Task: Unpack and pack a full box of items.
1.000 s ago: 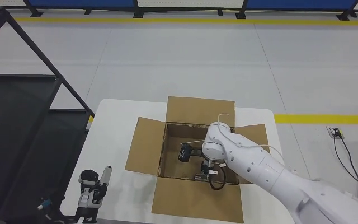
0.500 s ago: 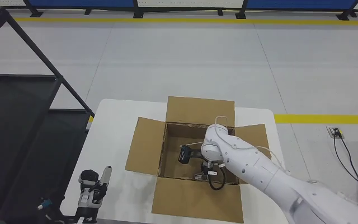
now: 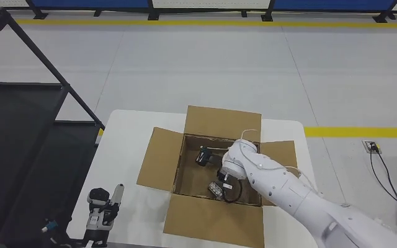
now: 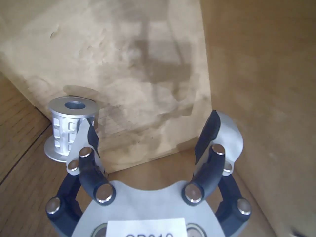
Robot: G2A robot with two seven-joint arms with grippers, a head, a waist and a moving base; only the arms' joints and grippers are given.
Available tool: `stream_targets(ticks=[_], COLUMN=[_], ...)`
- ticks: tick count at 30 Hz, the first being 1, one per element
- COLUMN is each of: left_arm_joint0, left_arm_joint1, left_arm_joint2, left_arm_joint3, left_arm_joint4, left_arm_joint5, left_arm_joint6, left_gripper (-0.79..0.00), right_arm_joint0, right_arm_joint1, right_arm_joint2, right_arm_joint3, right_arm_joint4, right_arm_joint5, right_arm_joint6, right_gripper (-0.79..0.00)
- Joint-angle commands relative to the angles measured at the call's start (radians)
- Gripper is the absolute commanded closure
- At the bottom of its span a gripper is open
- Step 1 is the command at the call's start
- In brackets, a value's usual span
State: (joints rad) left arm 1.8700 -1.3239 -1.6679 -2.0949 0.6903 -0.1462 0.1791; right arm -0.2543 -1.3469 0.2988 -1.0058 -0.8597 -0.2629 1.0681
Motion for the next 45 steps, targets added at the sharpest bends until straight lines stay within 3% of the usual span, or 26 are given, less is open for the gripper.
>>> stream_targets(ticks=[1, 9, 13, 17, 26, 35, 45], left_arm_joint0=[0.000, 0.000, 0.000, 0.000, 0.000, 0.000, 0.000], left_arm_joint1=[0.000, 0.000, 0.000, 0.000, 0.000, 0.000, 0.000], left_arm_joint2=[0.000, 0.000, 0.000, 0.000, 0.000, 0.000, 0.000], left_arm_joint3=[0.000, 0.000, 0.000, 0.000, 0.000, 0.000, 0.000], left_arm_joint4=[0.000, 0.000, 0.000, 0.000, 0.000, 0.000, 0.000], left_arm_joint5=[0.000, 0.000, 0.000, 0.000, 0.000, 0.000, 0.000], left_arm_joint6=[0.000, 0.000, 0.000, 0.000, 0.000, 0.000, 0.000], left_gripper=[-0.785, -0.785, -0.785, -0.785, -0.785, -0.785, -0.785], right_arm_joint0=[-0.019, -0.119, -0.168, -0.161, -0.099, -0.057, -0.029], right_arm_joint1=[0.024, 0.099, 0.140, 0.146, 0.080, -0.013, -0.093], right_arm_joint2=[0.016, 0.136, 0.219, 0.253, 0.206, 0.098, 0.035], right_arm_joint3=[-0.052, -0.218, -0.281, -0.267, -0.159, -0.073, 0.009], right_arm_joint4=[-0.017, -0.064, 0.002, 0.084, 0.199, 0.143, 0.088], right_arm_joint5=[-0.028, 0.059, -0.015, -0.093, -0.102, 0.019, 0.084], right_arm_joint6=[0.025, -0.034, -0.007, 0.070, 0.084, 0.110, 0.188], right_gripper=[-0.785, -0.785, -0.785, -0.785, -0.785, -0.785, -0.785])
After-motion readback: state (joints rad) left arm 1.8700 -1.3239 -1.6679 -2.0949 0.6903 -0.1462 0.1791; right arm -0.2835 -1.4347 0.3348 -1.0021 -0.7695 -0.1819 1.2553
